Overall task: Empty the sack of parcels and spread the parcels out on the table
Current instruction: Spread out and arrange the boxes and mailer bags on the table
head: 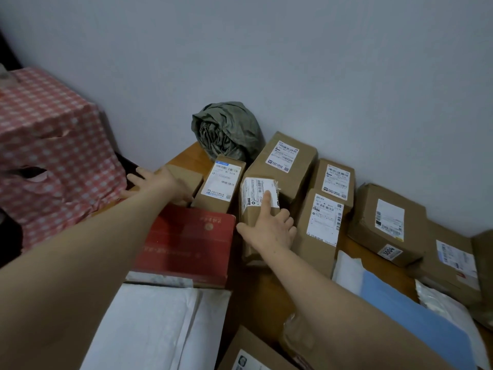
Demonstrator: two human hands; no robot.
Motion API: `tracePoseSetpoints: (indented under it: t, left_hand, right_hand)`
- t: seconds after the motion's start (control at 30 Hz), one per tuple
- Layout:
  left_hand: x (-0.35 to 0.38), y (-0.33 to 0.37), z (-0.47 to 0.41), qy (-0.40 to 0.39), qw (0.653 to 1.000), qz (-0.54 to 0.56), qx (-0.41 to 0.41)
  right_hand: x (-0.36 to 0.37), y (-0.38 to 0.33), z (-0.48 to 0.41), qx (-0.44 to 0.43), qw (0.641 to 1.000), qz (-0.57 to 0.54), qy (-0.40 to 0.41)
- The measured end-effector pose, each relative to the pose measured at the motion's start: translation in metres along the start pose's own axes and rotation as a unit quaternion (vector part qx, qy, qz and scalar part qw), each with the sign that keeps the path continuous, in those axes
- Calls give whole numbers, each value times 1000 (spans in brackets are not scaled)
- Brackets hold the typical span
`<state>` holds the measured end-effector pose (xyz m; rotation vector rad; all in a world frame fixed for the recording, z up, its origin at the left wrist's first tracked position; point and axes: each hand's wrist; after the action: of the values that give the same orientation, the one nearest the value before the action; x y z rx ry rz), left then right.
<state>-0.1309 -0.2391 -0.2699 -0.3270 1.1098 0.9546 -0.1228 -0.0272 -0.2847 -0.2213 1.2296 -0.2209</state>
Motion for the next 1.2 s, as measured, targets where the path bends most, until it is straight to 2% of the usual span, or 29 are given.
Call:
tracePoseSetpoints:
  t: [0.2, 0.3, 0.4, 0.47, 0.53, 0.6, 0.73, 0.8, 0.83, 0.9, 0.97, 1.03, 1.1, 1.13, 1.2]
  left_hand:
    - [-4, 7, 1, -64, 997, -6, -32]
    - [2, 5, -21, -70, 996, -35, -31]
    - [15, -1, -58, -100, 990, -97, -2]
    - [20, -4, -71, -103, 988, -116, 22]
    - [15, -4, -65, -132, 985, -94, 62]
    - [13, -3, -60, -134, 986, -75, 63]
    - [15, -1, -55, -46, 998, -35, 39]
    - [4, 0, -61, -26, 998, 45, 37]
    - [-5, -1, -65, -19, 992, 118, 33]
    - [-23, -3, -72, -27, 956, 293, 23]
    - [-41, -8, -74, -71, 882, 466, -7]
    - [-53, -15, -77, -127, 808, 573, -50]
    - [-56, -22, -81, -196, 754, 623, -70]
    - [-56, -24, -80, -225, 742, 628, -64]
    - [-52, -25, -82, -260, 745, 612, -53]
  right_hand:
    - [9, -6, -17, 31, 997, -15, -68]
    - [11, -14, -25, 19, 1000, 3, -22]
    - [5, -31, -39, -31, 998, -15, 47]
    - [0, -46, -48, -69, 996, -28, 53]
    - [-2, -62, -56, -107, 993, -37, 39]
    - [-2, -75, -62, -136, 990, -35, 14]
    - [0, -91, -74, -157, 986, -58, -26]
    - [1, -94, -80, -155, 981, -111, -39]
    - [0, -95, -83, -148, 976, -156, -45]
    - [-5, -97, -87, -124, 958, -251, -66]
    - [-8, -102, -95, -103, 940, -315, -85]
    - [-10, -109, -100, -74, 916, -380, -101]
    - [-10, -118, -102, -47, 880, -455, -128]
    - [-10, -122, -102, -38, 859, -489, -145]
    - [-9, -127, -101, -16, 823, -540, -175]
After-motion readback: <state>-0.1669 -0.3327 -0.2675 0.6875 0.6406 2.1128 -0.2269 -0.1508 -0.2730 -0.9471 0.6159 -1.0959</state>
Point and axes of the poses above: each hand's wrist, its own z-axis away from the middle knuckle, its own x-axis out of the palm, y = z × x, and after that the axes turned 2 degrees about x, right-handed
